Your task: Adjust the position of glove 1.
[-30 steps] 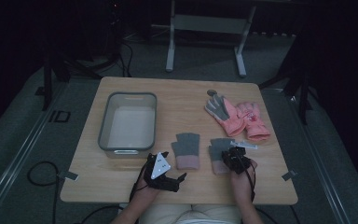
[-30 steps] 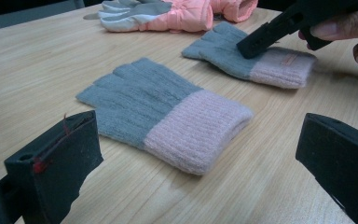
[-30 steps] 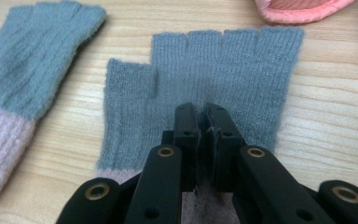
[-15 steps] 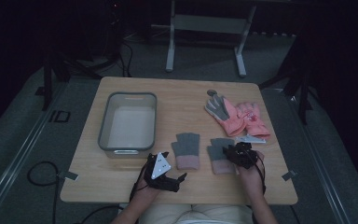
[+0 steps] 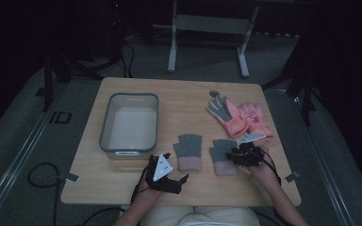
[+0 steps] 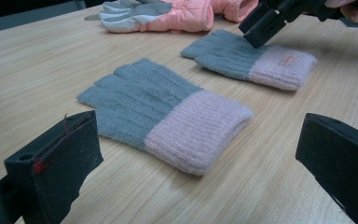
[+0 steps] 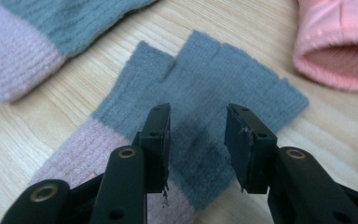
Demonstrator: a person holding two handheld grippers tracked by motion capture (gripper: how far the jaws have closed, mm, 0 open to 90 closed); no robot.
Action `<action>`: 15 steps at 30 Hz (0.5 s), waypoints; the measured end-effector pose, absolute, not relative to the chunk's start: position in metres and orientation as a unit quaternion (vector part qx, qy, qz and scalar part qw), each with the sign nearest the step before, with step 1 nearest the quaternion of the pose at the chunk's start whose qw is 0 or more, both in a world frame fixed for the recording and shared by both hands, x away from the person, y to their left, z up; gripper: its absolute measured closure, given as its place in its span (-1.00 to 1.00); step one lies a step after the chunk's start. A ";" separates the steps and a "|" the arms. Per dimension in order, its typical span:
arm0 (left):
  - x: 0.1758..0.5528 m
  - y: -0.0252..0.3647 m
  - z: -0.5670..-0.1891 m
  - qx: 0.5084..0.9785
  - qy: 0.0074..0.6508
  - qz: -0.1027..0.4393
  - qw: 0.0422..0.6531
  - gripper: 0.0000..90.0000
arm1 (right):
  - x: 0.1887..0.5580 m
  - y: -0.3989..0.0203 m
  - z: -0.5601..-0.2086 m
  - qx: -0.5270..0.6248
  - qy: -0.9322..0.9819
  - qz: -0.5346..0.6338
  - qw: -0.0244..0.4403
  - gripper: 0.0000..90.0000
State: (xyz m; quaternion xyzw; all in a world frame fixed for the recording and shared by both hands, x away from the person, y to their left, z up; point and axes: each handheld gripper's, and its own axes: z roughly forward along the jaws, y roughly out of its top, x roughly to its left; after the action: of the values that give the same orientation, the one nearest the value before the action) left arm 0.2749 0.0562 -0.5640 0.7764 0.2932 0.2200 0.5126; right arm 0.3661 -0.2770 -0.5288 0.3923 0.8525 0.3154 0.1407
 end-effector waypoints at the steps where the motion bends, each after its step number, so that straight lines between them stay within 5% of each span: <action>1: 0.275 0.056 -0.564 0.777 0.293 0.219 0.513 -1.00 | 0.365 -0.278 -0.530 0.396 0.849 0.321 0.134 0.35; 15: 0.274 0.056 -0.564 0.776 0.290 0.223 0.514 -1.00 | 0.362 -0.267 -0.543 0.407 0.848 0.299 0.159 0.46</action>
State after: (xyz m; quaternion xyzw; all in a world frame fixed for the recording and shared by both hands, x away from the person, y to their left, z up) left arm 0.2738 0.0560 -0.5641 0.7760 0.2903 0.2228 0.5137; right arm 0.3616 -0.2673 -0.5432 0.4074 0.8482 0.2986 0.1594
